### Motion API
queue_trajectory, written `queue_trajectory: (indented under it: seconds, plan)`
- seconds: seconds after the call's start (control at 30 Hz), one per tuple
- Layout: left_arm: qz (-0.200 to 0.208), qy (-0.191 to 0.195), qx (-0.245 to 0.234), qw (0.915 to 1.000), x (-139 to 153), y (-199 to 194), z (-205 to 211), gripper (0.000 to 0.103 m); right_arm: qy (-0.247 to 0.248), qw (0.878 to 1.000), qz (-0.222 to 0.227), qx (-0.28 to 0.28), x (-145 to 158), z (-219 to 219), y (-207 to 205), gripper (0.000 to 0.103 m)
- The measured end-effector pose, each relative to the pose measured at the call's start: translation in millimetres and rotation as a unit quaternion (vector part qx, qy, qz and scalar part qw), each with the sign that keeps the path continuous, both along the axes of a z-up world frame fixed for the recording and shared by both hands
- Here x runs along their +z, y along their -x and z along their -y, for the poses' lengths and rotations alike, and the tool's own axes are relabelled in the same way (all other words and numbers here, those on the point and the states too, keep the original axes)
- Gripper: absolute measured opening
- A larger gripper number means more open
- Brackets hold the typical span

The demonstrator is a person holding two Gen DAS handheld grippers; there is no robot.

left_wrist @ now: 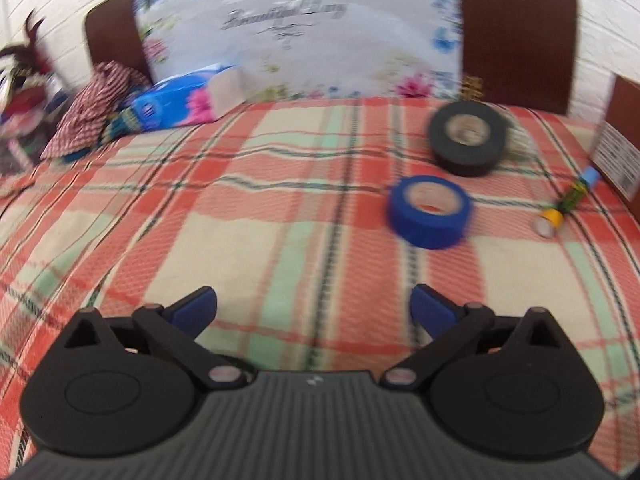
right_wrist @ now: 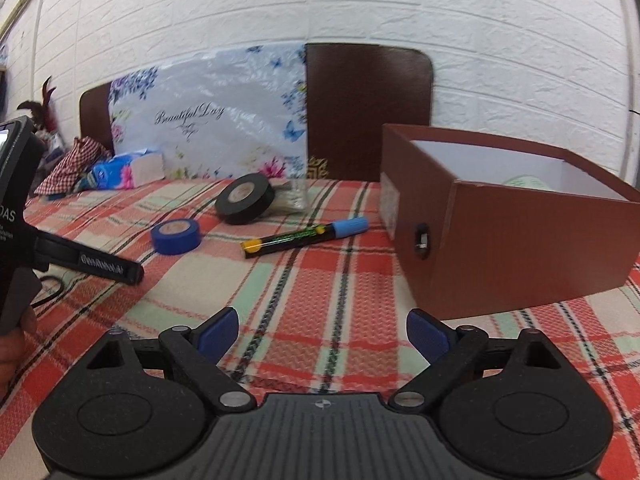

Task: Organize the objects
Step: 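Move both grippers back over the table toward the blue tape roll, then lower the right gripper around the blue tape roll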

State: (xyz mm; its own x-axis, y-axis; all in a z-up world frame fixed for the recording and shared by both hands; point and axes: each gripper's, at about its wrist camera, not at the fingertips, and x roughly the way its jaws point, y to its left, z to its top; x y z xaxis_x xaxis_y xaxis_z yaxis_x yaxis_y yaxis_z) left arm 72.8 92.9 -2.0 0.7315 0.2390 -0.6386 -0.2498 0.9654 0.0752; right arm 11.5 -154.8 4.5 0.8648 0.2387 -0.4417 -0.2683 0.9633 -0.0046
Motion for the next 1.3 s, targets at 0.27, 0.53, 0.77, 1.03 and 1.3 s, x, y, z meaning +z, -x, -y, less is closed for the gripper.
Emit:
queue_trajectory:
  seconds: [0.27,0.53,0.77,1.03,1.3]
  plan:
    - [0.035,0.061,0.072,0.9949,-4.4,-9.9,-60.1,0.103,0.022,0.999,-0.014,0.045,-0.7,-39.4,-27.0,0.088]
    - [0.044,0.052,0.069,0.9953,-7.6,-9.5,-56.7,0.103,0.067,0.991,-0.019,0.115,-3.6,-104.1,-71.6,0.082]
    - [0.057,0.073,0.069,0.9933,-8.0,-7.3,-62.5,0.103,0.075,0.985,-0.037,0.149,-3.9,-139.6,-120.0,0.081]
    - [0.056,0.069,0.070,0.9936,-8.3,-8.6,-62.1,0.103,0.049,0.981,-0.042,0.180,-5.3,-142.5,-125.0,0.056]
    - [0.047,0.050,0.069,0.9952,-8.5,-10.9,-55.5,0.103,0.017,0.986,-0.060,0.157,-7.4,-102.5,-95.0,0.056]
